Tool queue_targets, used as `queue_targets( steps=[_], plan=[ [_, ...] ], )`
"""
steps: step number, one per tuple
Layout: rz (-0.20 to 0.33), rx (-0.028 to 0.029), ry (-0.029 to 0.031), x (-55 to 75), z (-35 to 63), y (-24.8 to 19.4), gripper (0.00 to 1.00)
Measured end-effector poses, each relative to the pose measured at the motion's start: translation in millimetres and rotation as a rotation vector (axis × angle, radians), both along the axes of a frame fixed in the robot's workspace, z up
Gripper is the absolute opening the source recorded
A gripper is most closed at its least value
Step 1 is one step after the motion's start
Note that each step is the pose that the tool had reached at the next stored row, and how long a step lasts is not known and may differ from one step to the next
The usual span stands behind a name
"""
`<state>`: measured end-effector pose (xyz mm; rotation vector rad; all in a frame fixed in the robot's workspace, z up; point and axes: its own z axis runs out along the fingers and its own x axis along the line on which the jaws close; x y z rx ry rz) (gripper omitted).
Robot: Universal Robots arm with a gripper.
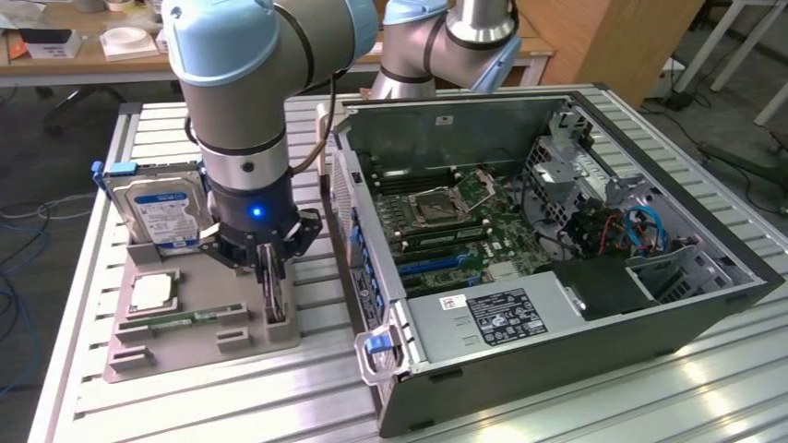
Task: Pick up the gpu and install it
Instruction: 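Pick up the gpu and move the gpu toward the slot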
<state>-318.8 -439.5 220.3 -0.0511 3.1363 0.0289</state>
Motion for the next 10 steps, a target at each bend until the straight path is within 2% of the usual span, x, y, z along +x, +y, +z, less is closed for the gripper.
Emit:
queue_targets(
  steps=[10],
  plan=[
    [0.0,0.0,0.0009,2.3,0.0,-0.3,0.33]
  ],
)
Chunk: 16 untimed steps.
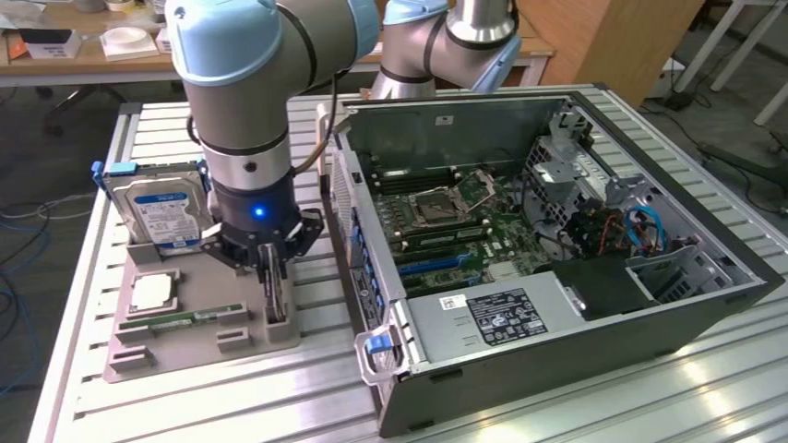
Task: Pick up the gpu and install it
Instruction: 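Pick up the gpu and move the gpu toward the slot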
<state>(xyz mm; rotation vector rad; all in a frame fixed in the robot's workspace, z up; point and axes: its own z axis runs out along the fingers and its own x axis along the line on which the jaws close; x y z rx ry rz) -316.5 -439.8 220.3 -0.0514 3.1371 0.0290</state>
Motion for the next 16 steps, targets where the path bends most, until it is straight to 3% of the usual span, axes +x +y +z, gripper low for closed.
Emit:
queue_targets(
  steps=[16],
  plan=[
    [0.0,-0.0001,0.0001,-0.1,0.0,0.0,0.32]
  ],
)
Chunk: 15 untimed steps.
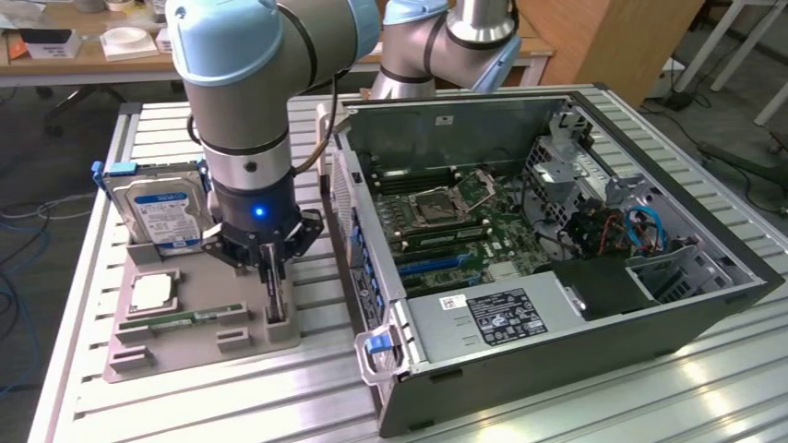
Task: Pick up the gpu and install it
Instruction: 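Pick up the gpu and move the gpu toward the slot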
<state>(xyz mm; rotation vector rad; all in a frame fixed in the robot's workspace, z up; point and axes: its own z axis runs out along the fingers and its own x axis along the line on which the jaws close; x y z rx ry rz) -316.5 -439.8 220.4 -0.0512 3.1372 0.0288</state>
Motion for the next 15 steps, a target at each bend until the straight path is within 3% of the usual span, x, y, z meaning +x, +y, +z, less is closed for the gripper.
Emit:
queue_targets(
  steps=[1,15],
  plan=[
    [0.0,0.0,0.0,0.0,0.0,0.0,0.27],
    [0.0,0.0,0.0001,0.0,0.0,0.0,0.27]
  ],
)
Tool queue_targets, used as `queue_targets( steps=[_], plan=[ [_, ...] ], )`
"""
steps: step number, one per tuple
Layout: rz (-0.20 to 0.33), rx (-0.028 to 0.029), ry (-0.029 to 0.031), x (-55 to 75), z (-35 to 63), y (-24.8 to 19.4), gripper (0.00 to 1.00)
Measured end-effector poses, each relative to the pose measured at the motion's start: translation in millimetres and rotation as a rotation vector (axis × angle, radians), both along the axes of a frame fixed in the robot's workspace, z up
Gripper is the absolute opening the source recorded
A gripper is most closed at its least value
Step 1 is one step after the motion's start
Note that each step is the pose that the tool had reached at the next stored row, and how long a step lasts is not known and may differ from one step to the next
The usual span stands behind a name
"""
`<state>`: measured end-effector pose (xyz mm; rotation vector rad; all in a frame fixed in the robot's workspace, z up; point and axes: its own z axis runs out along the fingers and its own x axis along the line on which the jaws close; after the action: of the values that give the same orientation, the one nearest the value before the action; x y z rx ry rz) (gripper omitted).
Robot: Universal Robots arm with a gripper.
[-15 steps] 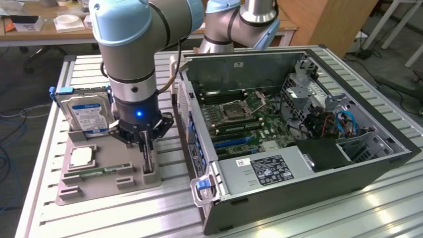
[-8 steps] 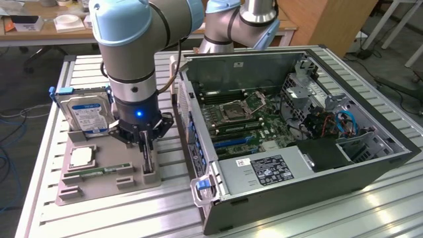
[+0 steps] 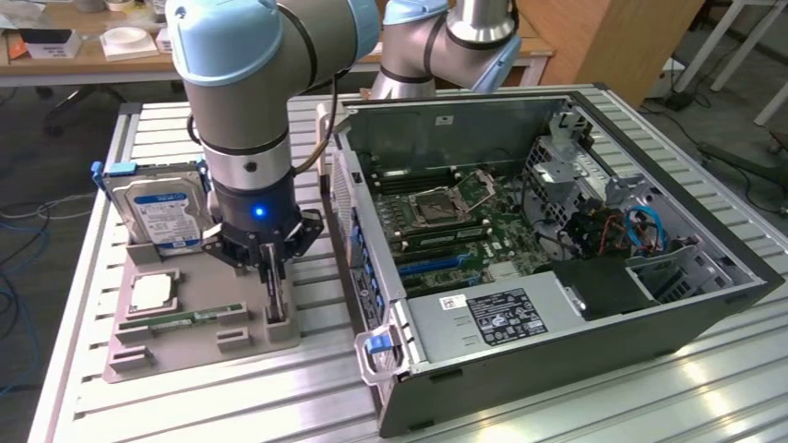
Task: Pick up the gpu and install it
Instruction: 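Pick up the gpu and move the gpu toward the slot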
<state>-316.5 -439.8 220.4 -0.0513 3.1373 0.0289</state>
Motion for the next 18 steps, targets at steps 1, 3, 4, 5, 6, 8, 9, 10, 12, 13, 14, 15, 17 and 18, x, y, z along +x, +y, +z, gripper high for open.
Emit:
queue_targets(
  steps=[1,3,4,5,6,8,9,10,12,13,14,15,17,18],
  plan=[
    [0.0,0.0,0.0,0.0,0.0,0.0,0.27],
    [0.0,0.0,0.0,0.0,0.0,0.0,0.27],
    [0.0,0.0,0.0,0.0,0.0,0.0,0.27],
    [0.0,0.0,0.0,0.0,0.0,0.0,0.27],
    [0.0,0.0,0.0,0.0,0.0,0.0,0.27],
    [0.0,0.0,0.0,0.0,0.0,0.0,0.27],
    [0.0,0.0,0.0,0.0,0.0,0.0,0.27],
    [0.0,0.0,0.0,0.0,0.0,0.0,0.27],
    [0.0,0.0,0.0,0.0,0.0,0.0,0.27],
    [0.0,0.0,0.0,0.0,0.0,0.0,0.27],
    [0.0,0.0,0.0,0.0,0.0,0.0,0.27],
    [0.0,0.0,0.0,0.0,0.0,0.0,0.27],
    [0.0,0.0,0.0,0.0,0.0,0.0,0.27],
    [0.0,0.0,0.0,0.0,0.0,0.0,0.27]
  ],
)
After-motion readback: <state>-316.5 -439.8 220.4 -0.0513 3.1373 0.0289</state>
